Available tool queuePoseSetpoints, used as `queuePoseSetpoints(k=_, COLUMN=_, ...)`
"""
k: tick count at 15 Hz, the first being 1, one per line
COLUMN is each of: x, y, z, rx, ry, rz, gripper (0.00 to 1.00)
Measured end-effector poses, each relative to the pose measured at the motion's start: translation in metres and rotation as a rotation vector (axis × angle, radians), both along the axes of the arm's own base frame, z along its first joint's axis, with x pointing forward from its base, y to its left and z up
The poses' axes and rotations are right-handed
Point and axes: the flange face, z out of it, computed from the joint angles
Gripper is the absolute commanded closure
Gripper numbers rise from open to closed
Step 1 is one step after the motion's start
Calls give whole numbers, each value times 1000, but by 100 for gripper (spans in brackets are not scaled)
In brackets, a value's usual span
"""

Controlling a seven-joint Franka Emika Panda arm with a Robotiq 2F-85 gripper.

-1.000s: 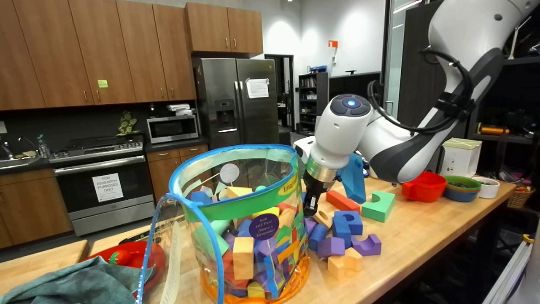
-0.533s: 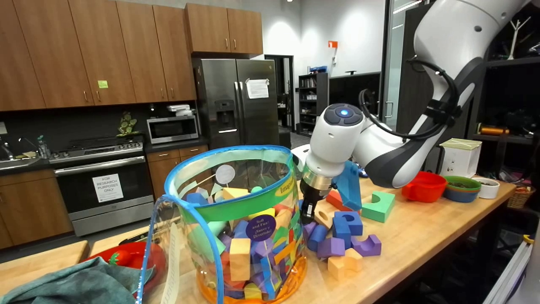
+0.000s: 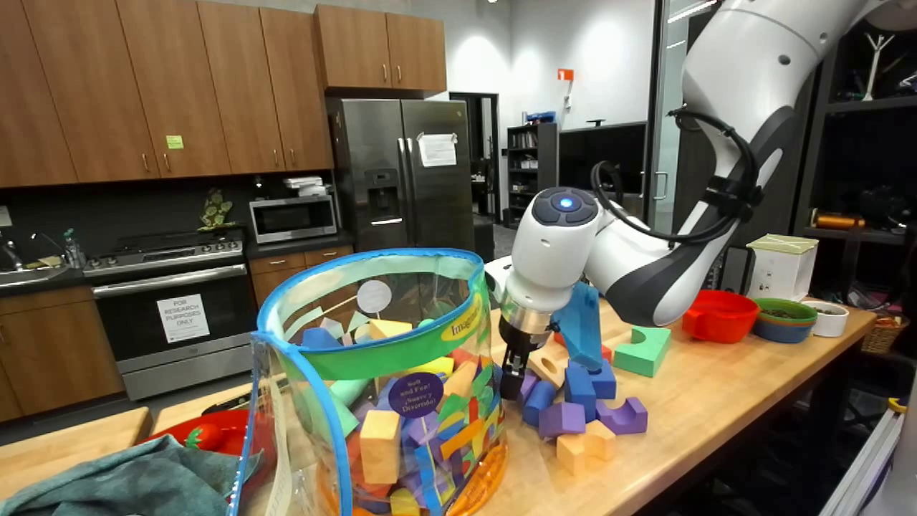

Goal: Remove one blue block from the toy bag

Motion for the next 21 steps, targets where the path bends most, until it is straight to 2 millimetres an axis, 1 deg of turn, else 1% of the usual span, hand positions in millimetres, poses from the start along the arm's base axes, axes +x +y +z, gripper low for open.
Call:
queuePoseSetpoints(k=6, x=3, y=7, z=-5, rx=-18, ry=20, rz=-16, gripper=0)
queuePoseSetpoints(k=7, x=5, y=7, z=-1, rx=-7, ry=46, rz=-29, gripper=0)
queuePoseSetpoints(k=8, x=8, y=6, z=8, rx=5, ry=70, rz=-31, gripper=0)
queuePoseSetpoints(k=10, x=15, y=4, z=36, rx=18, ry=97, rz=-31, gripper=0)
queuePoseSetpoints(k=11, x=17, y=3, z=53, rx=19, ry=102, rz=-27, gripper=0)
queuePoseSetpoints(k=13, x=16, y=3, z=96, rx=6, ry=101, rz=-22, gripper=0)
queuePoseSetpoints(k=16, x=6, y=0, z=167, rx=-18, ry=87, rz=-29, gripper=0)
queuePoseSetpoints(k=18, x=-3, y=-3, z=208, rx=-39, ry=67, rz=-40, gripper=0)
queuePoseSetpoints(k=19, x=-8, y=-4, z=224, rx=-50, ry=58, rz=-45, gripper=0)
queuePoseSetpoints(k=21, x=-16, y=-5, z=248, rx=-63, ry=43, rz=-55, gripper=0)
